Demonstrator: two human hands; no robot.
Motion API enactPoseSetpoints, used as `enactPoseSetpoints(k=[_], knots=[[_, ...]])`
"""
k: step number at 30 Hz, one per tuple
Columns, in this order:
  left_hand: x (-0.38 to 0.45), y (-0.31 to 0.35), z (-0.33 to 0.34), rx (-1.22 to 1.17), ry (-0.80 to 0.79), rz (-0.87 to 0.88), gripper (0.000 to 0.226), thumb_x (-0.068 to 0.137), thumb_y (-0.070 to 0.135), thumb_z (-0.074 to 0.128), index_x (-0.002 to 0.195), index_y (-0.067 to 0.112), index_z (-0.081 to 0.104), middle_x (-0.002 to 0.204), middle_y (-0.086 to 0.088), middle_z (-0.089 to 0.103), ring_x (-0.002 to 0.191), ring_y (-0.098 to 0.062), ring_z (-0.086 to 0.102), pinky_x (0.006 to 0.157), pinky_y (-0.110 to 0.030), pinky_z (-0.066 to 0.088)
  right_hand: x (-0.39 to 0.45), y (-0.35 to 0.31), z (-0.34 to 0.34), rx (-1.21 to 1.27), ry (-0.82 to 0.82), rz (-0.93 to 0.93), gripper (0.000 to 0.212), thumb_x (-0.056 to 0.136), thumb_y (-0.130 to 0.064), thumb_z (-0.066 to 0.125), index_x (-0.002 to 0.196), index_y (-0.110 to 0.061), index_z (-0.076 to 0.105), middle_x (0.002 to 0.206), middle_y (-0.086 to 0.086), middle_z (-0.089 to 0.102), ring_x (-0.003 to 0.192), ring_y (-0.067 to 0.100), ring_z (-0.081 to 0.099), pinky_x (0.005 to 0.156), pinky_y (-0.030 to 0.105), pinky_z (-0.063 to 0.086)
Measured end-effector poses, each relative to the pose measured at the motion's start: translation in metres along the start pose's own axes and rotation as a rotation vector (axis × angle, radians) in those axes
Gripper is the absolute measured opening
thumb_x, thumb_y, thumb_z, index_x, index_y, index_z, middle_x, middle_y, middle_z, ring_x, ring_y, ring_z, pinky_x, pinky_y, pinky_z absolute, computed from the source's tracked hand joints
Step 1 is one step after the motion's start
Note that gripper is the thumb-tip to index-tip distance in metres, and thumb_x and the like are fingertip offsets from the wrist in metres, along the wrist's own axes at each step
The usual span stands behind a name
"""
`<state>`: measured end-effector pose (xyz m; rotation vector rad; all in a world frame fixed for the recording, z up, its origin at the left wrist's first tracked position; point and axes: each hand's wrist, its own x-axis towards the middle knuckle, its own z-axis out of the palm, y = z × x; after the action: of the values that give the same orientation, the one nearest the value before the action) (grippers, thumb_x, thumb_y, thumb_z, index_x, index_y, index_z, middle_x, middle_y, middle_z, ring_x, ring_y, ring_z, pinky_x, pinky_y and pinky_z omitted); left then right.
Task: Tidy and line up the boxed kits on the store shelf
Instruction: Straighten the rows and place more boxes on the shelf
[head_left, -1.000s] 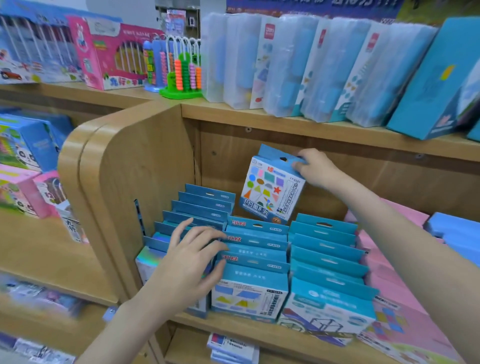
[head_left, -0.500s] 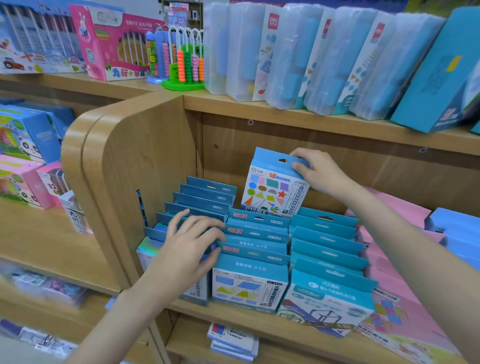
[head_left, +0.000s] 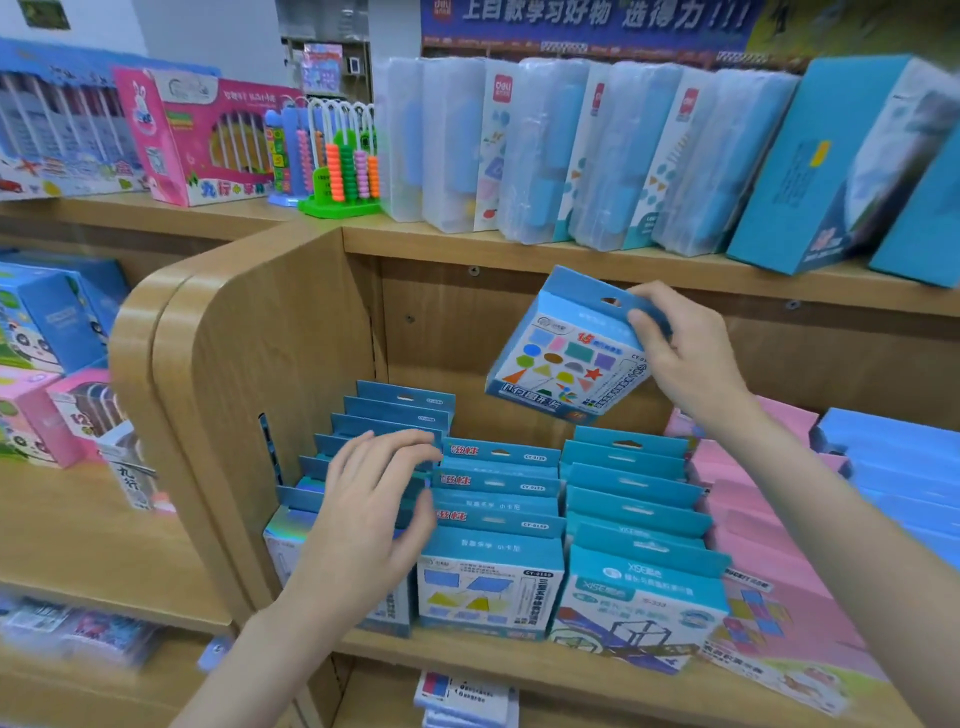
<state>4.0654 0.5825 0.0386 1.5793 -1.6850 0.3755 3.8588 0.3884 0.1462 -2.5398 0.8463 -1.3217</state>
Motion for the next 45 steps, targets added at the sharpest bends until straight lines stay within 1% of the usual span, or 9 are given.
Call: enactPoseSetpoints(k=[4, 9, 14, 22, 29, 33, 36, 41, 45], knots=[[0.016, 0.02, 0.015, -0.058, 0.031, 0.043, 0.027, 0.086, 0.024, 0.041, 0.109, 0.019, 0.054, 0.116, 0.005, 0.055, 0.112, -0.01, 0.046, 0.103, -0.03, 0.027, -0.03, 0.01, -0.059, -0.007, 0.186, 0.083, 0.017, 0.089, -0.014, 0.047, 0.1, -0.007, 0.058, 0.085, -0.004, 0.057, 0.072, 0.001, 0.045, 0.064, 0.006, 0.035], [0.04, 0.078, 0.053, -0.176, 0.036, 0.163, 0.026, 0.086, 0.021, 0.042, 0.107, 0.016, 0.056, 0.114, 0.004, 0.054, 0.108, -0.011, 0.047, 0.098, -0.029, 0.028, -0.081, 0.026, -0.16, 0.023, 0.393, 0.22, 0.016, 0.085, -0.023, 0.047, 0.087, -0.036, 0.055, 0.07, -0.025, 0.055, 0.065, -0.002, 0.048, 0.062, 0.027, 0.041], [0.062, 0.154, 0.103, -0.273, -0.007, 0.308, 0.031, 0.082, 0.017, 0.043, 0.111, 0.017, 0.05, 0.116, 0.003, 0.053, 0.108, -0.014, 0.049, 0.098, -0.026, 0.026, -0.139, 0.051, -0.259, 0.015, 0.503, 0.333, 0.027, 0.081, -0.021, 0.051, 0.083, -0.046, 0.062, 0.078, -0.027, 0.061, 0.079, -0.001, 0.052, 0.077, 0.026, 0.043], [0.07, 0.295, 0.191, -0.307, -0.067, 0.33, 0.038, 0.081, 0.019, 0.04, 0.118, 0.013, 0.045, 0.108, -0.001, 0.061, 0.105, -0.01, 0.046, 0.099, -0.037, 0.026, -0.21, 0.135, -0.378, -0.011, 0.38, 0.492, 0.039, 0.073, -0.019, 0.051, 0.071, -0.057, 0.062, 0.076, -0.022, 0.063, 0.072, -0.006, 0.054, 0.076, 0.023, 0.044], [0.068, 0.37, 0.236, -0.235, -0.098, 0.281, 0.037, 0.083, 0.022, 0.04, 0.119, 0.015, 0.042, 0.114, -0.003, 0.061, 0.104, -0.012, 0.048, 0.105, -0.04, 0.022, -0.238, 0.196, -0.432, 0.06, 0.159, 0.621, 0.029, 0.069, -0.017, 0.056, 0.065, -0.044, 0.066, 0.066, -0.021, 0.064, 0.063, -0.004, 0.054, 0.063, 0.015, 0.041], [0.064, 0.401, 0.235, -0.496, -0.264, 0.184, 0.044, 0.084, 0.04, 0.046, 0.127, 0.033, 0.037, 0.125, 0.016, 0.05, 0.117, 0.013, 0.034, 0.102, -0.021, 0.024, -0.245, 0.204, -0.425, 0.182, 0.064, 0.59, 0.036, 0.086, 0.004, 0.053, 0.072, -0.028, 0.063, 0.06, -0.02, 0.064, 0.052, -0.003, 0.057, 0.046, 0.008, 0.041], [0.062, 0.416, 0.226, -0.693, -0.541, 0.051, 0.052, 0.083, 0.045, 0.057, 0.126, 0.046, 0.027, 0.124, 0.025, 0.049, 0.115, 0.012, 0.043, 0.092, -0.004, 0.029, -0.236, 0.198, -0.402, 0.333, -0.029, 0.542, 0.03, 0.088, 0.004, 0.051, 0.078, -0.022, 0.064, 0.064, -0.014, 0.067, 0.055, -0.001, 0.06, 0.05, 0.011, 0.046], [0.049, 0.381, 0.192, -0.802, -0.354, -0.129, 0.043, 0.081, 0.043, 0.052, 0.121, 0.041, 0.037, 0.107, -0.004, 0.061, 0.098, -0.011, 0.059, 0.091, -0.032, 0.046, -0.195, 0.164, -0.354, 0.456, -0.208, 0.311, 0.021, 0.086, -0.013, 0.058, 0.092, -0.033, 0.061, 0.085, -0.018, 0.066, 0.069, -0.004, 0.061, 0.058, 0.01, 0.048], [0.04, 0.326, 0.144, -0.793, -0.241, -0.213, 0.04, 0.086, 0.041, 0.047, 0.124, 0.033, 0.037, 0.108, 0.004, 0.065, 0.101, -0.013, 0.061, 0.088, -0.034, 0.049, -0.157, 0.129, -0.311, 0.326, -0.497, 0.205, 0.062, 0.064, -0.035, 0.074, 0.119, -0.037, 0.046, 0.113, -0.022, 0.057, 0.093, -0.004, 0.062, 0.07, 0.012, 0.05]])
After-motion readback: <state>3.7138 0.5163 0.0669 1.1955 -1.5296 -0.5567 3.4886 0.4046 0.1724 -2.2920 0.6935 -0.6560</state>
